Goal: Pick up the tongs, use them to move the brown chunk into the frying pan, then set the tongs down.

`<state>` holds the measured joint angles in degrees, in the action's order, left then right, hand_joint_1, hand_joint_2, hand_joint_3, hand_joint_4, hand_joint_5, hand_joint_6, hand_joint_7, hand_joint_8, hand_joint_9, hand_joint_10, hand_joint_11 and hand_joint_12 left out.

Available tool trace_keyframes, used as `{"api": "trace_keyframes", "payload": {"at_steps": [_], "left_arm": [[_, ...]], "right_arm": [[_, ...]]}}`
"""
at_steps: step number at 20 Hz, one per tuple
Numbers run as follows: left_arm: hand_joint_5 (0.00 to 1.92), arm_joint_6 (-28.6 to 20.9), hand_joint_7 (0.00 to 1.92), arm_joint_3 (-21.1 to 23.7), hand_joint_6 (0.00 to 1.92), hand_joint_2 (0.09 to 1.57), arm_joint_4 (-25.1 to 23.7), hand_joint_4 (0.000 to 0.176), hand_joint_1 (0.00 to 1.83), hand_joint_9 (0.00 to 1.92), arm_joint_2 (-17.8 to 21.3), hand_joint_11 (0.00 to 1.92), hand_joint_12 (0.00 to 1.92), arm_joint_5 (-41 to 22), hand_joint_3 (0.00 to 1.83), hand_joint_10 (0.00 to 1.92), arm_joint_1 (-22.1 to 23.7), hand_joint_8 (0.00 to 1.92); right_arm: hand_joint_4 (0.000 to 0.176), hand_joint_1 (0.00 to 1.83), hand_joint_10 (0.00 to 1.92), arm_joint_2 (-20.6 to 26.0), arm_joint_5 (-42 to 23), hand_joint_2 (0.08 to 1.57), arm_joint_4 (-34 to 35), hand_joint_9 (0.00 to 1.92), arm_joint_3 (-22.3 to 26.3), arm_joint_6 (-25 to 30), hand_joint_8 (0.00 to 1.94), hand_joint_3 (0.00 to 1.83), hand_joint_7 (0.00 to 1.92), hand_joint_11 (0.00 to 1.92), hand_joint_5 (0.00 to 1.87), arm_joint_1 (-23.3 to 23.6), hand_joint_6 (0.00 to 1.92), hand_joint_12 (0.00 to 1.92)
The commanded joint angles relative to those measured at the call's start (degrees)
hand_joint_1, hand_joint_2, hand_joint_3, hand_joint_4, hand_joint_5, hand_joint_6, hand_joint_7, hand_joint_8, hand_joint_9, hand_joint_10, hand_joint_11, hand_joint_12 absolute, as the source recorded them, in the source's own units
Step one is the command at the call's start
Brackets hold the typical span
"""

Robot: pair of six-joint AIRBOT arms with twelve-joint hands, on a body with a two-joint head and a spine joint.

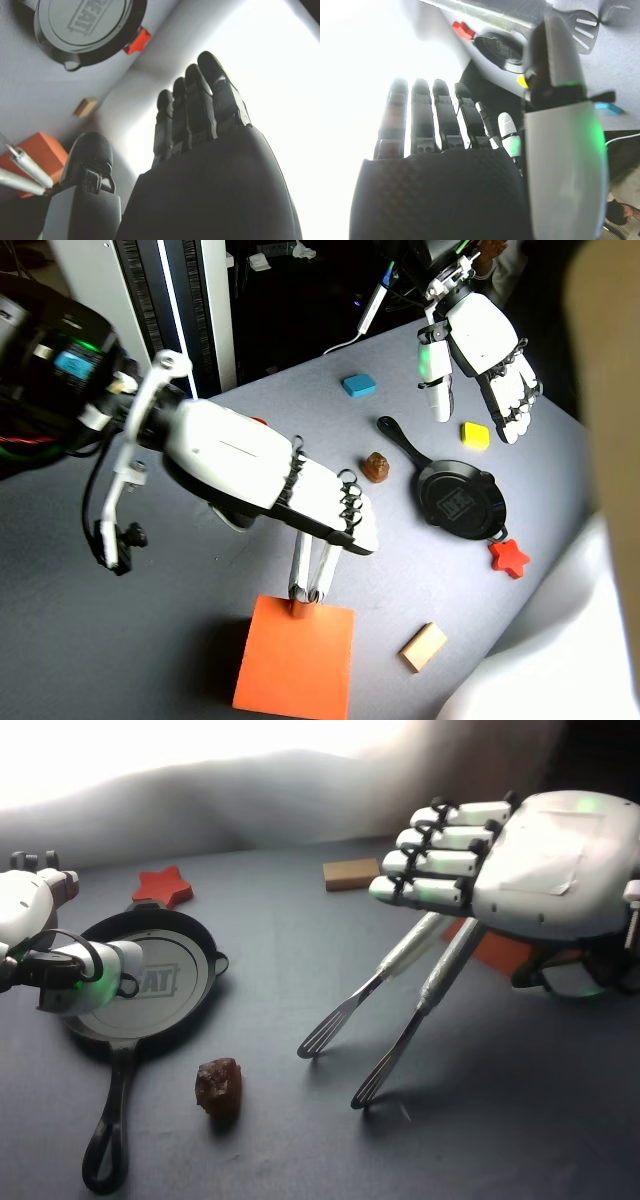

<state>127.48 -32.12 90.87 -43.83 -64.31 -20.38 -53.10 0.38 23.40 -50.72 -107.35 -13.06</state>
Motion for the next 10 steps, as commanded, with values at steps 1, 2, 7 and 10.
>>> {"api": "trace_keyframes", "payload": {"at_steps": [1,2,7,10], "left_arm": [[0.15,0.19,0.18,0.03,0.0,1.35,-4.77,0.002,0.16,0.19,0.14,0.0,0.68,-3.22,0.0,0.0,0.6,0.0],[0.15,0.19,0.17,0.14,0.01,1.36,-4.71,0.0,0.13,0.18,0.14,0.0,0.67,-3.43,0.01,0.0,0.53,0.0],[0.2,0.19,0.2,0.35,0.01,1.35,-4.61,0.0,0.15,0.22,0.06,0.0,0.74,-4.83,0.0,0.01,0.39,0.01],[0.18,0.19,0.18,0.38,0.0,1.36,-4.59,0.0,0.1,0.21,-0.21,0.0,0.71,-5.44,0.01,0.0,0.17,0.0]], "right_arm": [[0.0,1.08,0.0,-0.18,-4.58,0.99,-0.38,0.0,-0.31,-0.1,0.0,0.0,0.0,0.0,0.0,1.0,0.0,0.0],[0.0,1.07,0.0,-1.17,-2.93,0.98,-0.37,0.0,-1.16,-0.07,0.0,0.0,0.0,0.0,0.0,1.43,0.0,0.0],[0.0,1.11,0.0,-5.13,4.1,0.96,-0.34,0.0,-4.99,0.33,0.0,0.0,0.0,0.0,0.0,3.69,0.0,0.0],[0.0,1.1,0.0,-6.97,7.78,0.95,-0.34,0.0,-7.93,0.54,0.0,0.0,0.0,0.0,0.0,6.14,0.0,0.0]]}}
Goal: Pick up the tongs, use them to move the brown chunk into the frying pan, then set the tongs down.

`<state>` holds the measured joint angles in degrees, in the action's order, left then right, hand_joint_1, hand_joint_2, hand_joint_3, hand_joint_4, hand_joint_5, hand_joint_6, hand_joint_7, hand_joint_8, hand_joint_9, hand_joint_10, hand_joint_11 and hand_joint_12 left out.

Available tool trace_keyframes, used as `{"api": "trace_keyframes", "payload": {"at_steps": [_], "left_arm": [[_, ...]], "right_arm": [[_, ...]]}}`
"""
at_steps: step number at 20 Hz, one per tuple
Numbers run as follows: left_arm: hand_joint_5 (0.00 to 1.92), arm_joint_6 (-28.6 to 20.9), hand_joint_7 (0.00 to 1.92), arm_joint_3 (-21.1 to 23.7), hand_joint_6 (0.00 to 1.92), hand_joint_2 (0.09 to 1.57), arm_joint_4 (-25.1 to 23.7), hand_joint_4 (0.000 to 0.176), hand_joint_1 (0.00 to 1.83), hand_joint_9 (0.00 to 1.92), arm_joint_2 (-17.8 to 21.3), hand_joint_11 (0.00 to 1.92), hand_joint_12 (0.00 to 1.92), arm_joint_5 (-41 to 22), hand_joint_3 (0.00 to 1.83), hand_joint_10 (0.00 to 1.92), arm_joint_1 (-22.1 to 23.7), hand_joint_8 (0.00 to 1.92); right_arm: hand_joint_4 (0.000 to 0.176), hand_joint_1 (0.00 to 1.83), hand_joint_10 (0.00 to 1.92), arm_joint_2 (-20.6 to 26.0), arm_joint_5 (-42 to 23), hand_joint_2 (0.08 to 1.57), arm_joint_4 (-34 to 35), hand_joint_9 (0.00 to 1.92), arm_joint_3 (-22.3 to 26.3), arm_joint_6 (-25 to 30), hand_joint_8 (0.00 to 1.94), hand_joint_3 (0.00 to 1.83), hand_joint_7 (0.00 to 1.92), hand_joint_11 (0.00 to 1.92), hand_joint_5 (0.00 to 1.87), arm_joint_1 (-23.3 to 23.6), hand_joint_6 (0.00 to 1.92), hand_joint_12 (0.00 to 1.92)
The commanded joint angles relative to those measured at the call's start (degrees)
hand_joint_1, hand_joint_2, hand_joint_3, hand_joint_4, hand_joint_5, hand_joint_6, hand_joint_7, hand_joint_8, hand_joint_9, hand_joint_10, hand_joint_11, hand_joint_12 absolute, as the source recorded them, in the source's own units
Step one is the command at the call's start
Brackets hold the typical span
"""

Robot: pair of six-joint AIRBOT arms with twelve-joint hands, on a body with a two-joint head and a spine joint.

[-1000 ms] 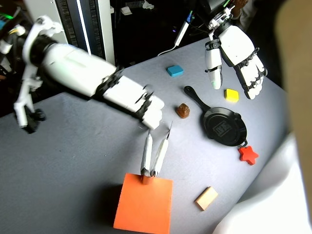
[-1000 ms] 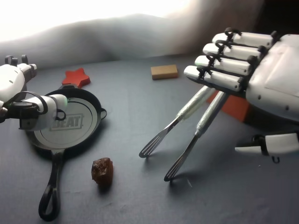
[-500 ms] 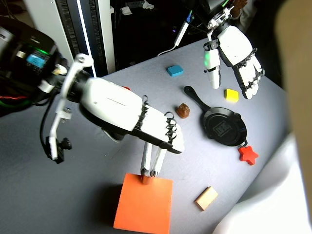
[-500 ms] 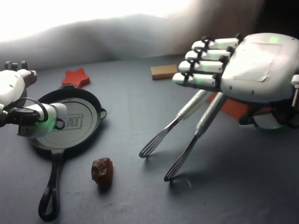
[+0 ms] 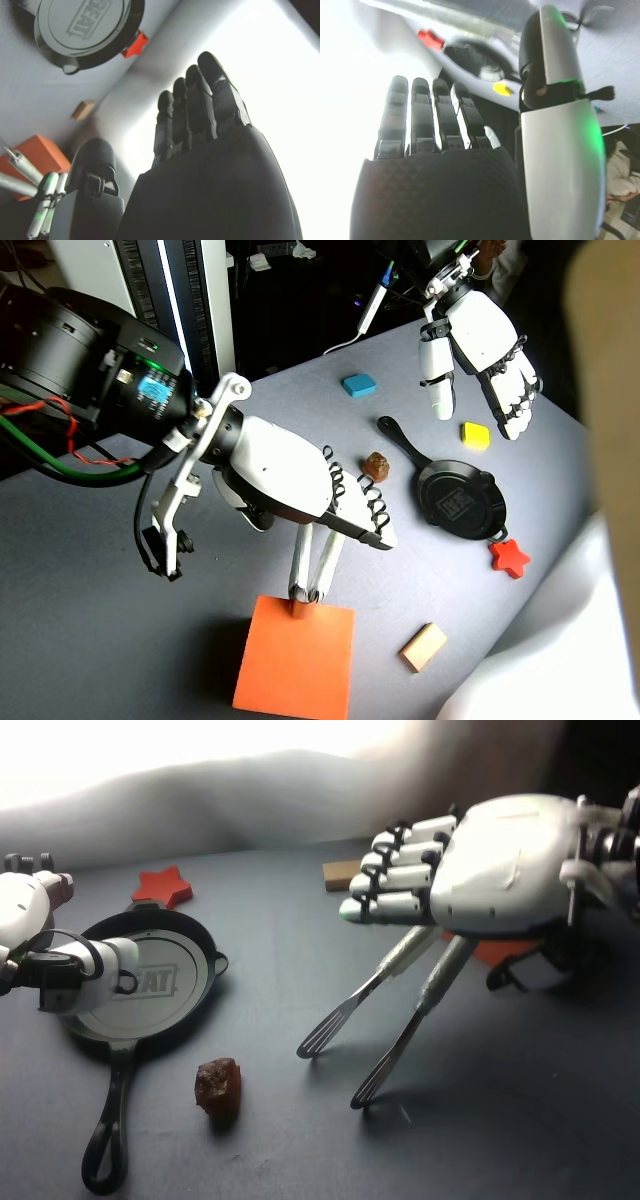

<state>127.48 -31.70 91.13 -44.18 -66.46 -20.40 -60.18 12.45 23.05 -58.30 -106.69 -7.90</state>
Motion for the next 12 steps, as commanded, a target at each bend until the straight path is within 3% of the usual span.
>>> {"api": "trace_keyframes", "payload": {"at_steps": [1,5,7,12], "left_arm": [[0.19,0.19,0.17,-0.05,0.01,1.35,-4.85,0.0,0.17,0.2,0.13,0.0,0.7,-3.35,0.0,0.0,0.19,0.0],[0.16,0.19,0.17,-0.02,0.0,1.35,-4.16,0.005,0.18,0.2,0.04,0.0,0.71,-3.35,0.0,0.0,0.14,0.0],[0.16,0.19,0.17,-0.03,0.0,1.34,-4.16,0.0,0.23,0.21,0.03,0.0,0.73,-3.46,0.0,0.0,0.13,0.0],[0.15,0.0,0.16,-0.01,0.0,1.35,-4.16,0.003,0.22,0.18,-0.05,0.0,0.67,-3.74,0.0,0.0,0.05,0.0]], "right_arm": [[0.0,1.1,0.0,-0.34,-3.13,0.95,0.01,0.0,-1.07,0.33,0.0,0.0,0.0,0.0,0.0,1.55,0.0,0.0],[0.0,1.12,0.0,-1.59,4.94,0.95,0.02,0.0,-4.65,3.63,0.0,0.0,0.0,0.0,0.0,4.4,0.0,0.0],[0.0,1.1,0.0,-2.01,9.63,0.95,0.01,0.0,-6.25,6.45,0.0,0.0,0.0,0.0,0.0,5.64,0.0,0.0],[0.0,1.11,0.0,-3.75,9.84,0.94,-5.69,0.0,-7.59,10.14,0.0,0.0,0.0,0.0,0.0,5.99,0.0,0.0]]}}
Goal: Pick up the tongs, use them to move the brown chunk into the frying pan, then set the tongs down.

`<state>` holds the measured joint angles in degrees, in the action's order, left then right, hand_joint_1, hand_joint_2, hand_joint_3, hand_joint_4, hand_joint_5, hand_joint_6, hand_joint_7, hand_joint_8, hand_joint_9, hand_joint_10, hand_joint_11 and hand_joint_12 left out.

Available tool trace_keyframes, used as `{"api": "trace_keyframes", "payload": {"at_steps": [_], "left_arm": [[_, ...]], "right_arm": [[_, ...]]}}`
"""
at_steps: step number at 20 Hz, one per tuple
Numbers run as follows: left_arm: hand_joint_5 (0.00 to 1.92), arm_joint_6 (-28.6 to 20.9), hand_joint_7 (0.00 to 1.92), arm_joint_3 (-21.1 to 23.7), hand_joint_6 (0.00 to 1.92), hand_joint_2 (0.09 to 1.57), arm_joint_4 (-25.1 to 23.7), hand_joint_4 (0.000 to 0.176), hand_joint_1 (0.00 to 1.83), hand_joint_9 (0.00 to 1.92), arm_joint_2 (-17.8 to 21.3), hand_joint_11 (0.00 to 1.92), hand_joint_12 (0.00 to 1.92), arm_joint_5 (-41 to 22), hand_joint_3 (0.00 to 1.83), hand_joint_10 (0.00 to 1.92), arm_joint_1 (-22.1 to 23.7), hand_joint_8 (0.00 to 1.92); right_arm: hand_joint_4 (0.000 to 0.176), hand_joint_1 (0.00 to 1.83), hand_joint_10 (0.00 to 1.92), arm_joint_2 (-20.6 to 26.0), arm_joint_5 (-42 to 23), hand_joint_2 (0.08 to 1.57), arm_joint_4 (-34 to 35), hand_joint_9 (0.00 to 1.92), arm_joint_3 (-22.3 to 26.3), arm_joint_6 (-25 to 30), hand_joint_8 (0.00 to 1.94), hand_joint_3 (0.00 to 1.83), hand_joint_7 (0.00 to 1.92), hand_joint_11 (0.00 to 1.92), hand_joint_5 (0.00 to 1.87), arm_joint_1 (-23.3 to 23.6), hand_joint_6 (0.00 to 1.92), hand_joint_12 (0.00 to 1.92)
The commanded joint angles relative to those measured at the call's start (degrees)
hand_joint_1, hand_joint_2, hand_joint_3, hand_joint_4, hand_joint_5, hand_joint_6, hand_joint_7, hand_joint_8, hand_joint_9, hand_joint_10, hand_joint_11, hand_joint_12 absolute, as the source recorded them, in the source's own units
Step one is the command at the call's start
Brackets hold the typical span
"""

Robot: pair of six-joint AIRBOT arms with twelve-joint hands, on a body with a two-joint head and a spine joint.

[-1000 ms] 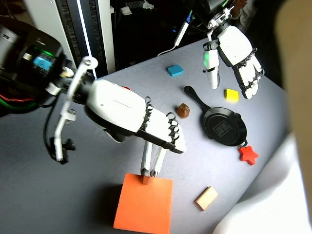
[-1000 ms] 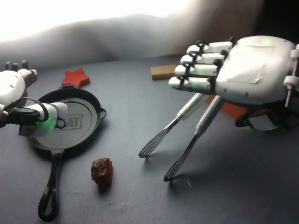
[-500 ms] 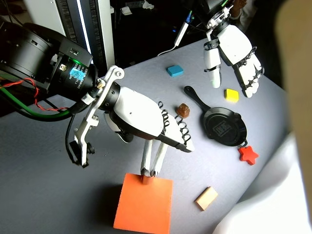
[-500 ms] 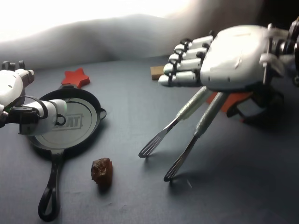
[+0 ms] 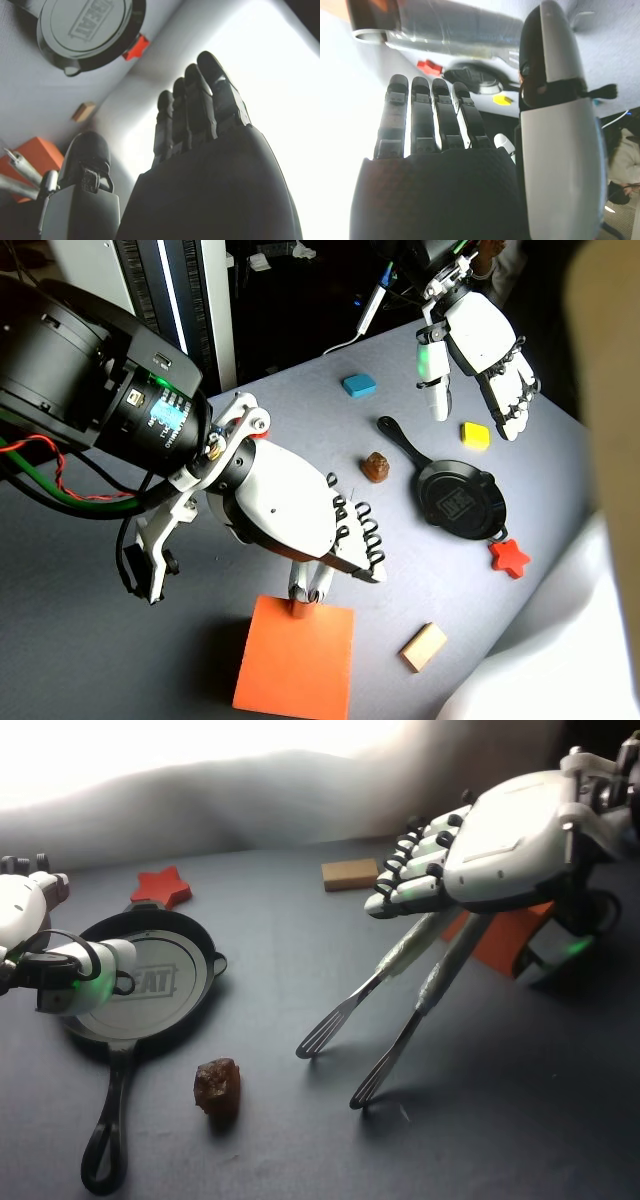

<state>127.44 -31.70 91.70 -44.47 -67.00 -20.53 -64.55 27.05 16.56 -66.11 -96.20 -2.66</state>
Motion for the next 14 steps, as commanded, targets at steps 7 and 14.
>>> {"api": "trace_keyframes", "payload": {"at_steps": [7,14], "left_arm": [[0.18,0.0,0.19,0.27,0.01,1.35,-4.57,0.0,0.22,0.21,0.21,0.0,0.73,-4.1,0.0,0.01,0.09,0.01],[0.17,-0.14,0.18,0.68,0.0,1.35,-3.84,0.003,0.2,0.2,0.21,0.0,0.7,-5.3,0.0,0.0,0.08,0.0]], "right_arm": [[0.0,1.11,0.0,-4.54,-4.87,0.94,-2.4,0.0,-4.36,2.83,0.0,0.0,0.0,0.0,0.0,-0.84,0.0,0.0],[0.0,1.11,0.0,-8.7,-6.36,0.94,-7.59,0.0,-7.01,2.97,0.0,0.0,0.0,0.0,0.0,-4.0,0.0,0.0]]}}
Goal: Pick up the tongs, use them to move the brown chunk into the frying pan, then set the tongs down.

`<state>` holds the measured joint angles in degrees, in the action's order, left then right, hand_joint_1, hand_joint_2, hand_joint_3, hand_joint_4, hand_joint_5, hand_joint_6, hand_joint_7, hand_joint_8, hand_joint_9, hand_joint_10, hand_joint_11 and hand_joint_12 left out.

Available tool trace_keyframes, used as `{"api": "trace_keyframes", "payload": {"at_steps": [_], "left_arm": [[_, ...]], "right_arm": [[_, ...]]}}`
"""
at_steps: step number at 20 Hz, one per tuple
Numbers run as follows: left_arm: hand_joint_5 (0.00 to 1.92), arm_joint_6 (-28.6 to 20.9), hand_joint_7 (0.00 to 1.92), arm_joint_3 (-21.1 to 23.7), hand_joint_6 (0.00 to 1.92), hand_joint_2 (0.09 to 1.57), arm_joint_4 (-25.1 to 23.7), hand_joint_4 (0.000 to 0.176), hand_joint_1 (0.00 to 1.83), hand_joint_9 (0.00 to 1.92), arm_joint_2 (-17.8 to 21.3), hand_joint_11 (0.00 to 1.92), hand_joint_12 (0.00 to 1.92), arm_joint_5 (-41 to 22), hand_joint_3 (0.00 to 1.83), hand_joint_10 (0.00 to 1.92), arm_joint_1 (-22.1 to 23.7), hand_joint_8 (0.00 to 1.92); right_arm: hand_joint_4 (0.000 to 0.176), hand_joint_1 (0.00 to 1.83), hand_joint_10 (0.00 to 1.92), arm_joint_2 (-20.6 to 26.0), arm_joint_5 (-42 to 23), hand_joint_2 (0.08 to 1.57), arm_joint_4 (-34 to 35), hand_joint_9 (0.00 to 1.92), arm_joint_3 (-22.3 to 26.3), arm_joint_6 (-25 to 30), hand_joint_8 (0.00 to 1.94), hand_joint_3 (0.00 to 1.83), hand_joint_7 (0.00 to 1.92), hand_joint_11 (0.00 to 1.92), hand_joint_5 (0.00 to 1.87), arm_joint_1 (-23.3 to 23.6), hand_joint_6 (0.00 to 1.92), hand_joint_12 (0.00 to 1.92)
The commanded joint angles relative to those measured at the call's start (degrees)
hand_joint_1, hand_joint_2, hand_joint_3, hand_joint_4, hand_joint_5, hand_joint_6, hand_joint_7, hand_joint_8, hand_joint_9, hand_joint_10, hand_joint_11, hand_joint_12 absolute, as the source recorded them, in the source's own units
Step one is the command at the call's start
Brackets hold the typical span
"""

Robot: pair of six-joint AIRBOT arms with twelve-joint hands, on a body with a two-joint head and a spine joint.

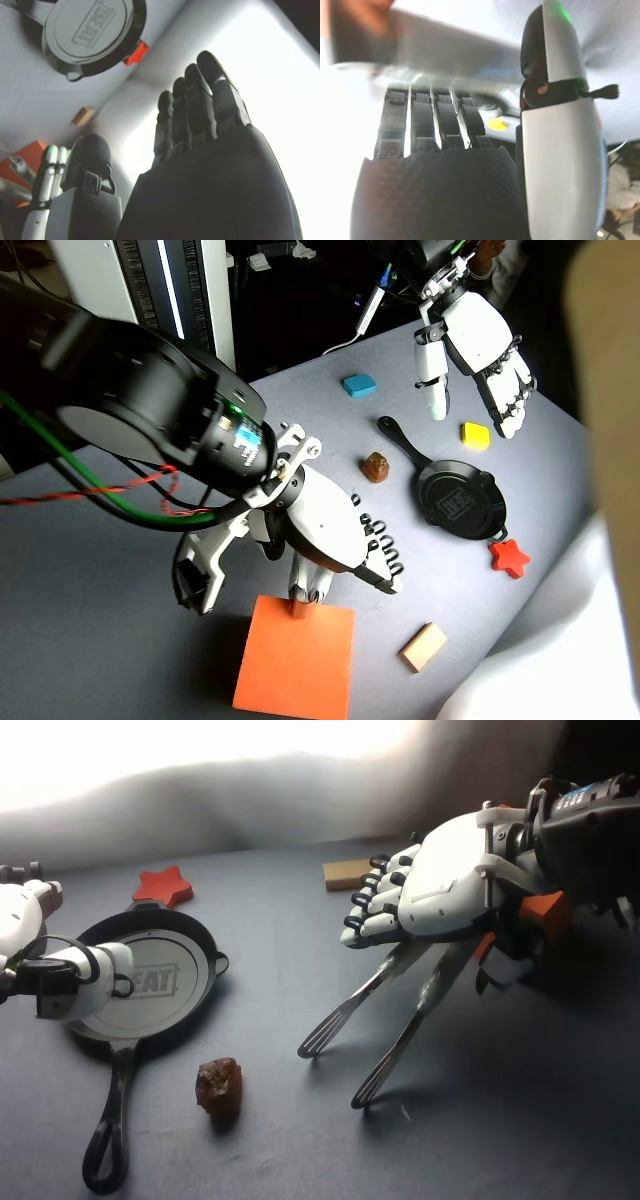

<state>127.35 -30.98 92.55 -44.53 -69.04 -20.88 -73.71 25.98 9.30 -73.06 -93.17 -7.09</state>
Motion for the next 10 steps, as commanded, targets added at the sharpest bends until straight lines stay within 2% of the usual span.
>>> {"api": "trace_keyframes", "payload": {"at_steps": [1,2,4,10], "left_arm": [[0.17,-0.07,0.18,-0.04,0.0,1.35,-4.7,0.004,0.22,0.2,0.27,0.0,0.7,-3.28,0.0,0.0,0.43,0.0],[0.17,-0.11,0.18,-0.03,0.0,1.34,-4.7,0.007,0.23,0.2,0.27,0.0,0.7,-3.28,0.0,0.0,0.43,0.0],[0.15,-0.15,0.18,-0.02,0.0,1.36,-4.68,0.001,0.15,0.2,0.27,0.0,0.72,-3.28,0.01,0.0,0.41,0.0],[0.17,-0.22,0.21,-0.02,0.0,1.34,-4.56,0.004,0.18,0.22,0.2,0.0,0.79,-3.48,0.0,0.0,0.37,0.01]], "right_arm": [[0.0,1.11,0.0,0.14,-5.29,0.94,-0.34,0.0,-0.47,0.09,0.0,0.0,0.0,0.0,0.0,0.31,0.0,0.0],[0.0,1.11,0.0,-0.3,-5.36,0.94,-0.53,0.0,-1.03,0.08,0.0,0.0,0.0,0.0,0.0,0.11,0.0,0.0],[0.0,1.11,0.0,-0.86,-5.79,0.94,-1.9,0.0,-1.67,0.08,0.0,0.0,0.0,0.0,0.0,-0.47,0.0,0.0],[0.0,1.11,0.0,-2.36,-5.89,0.94,-2.01,0.0,-3.05,-0.03,0.0,0.0,0.0,0.0,0.0,-1.83,0.0,0.0]]}}
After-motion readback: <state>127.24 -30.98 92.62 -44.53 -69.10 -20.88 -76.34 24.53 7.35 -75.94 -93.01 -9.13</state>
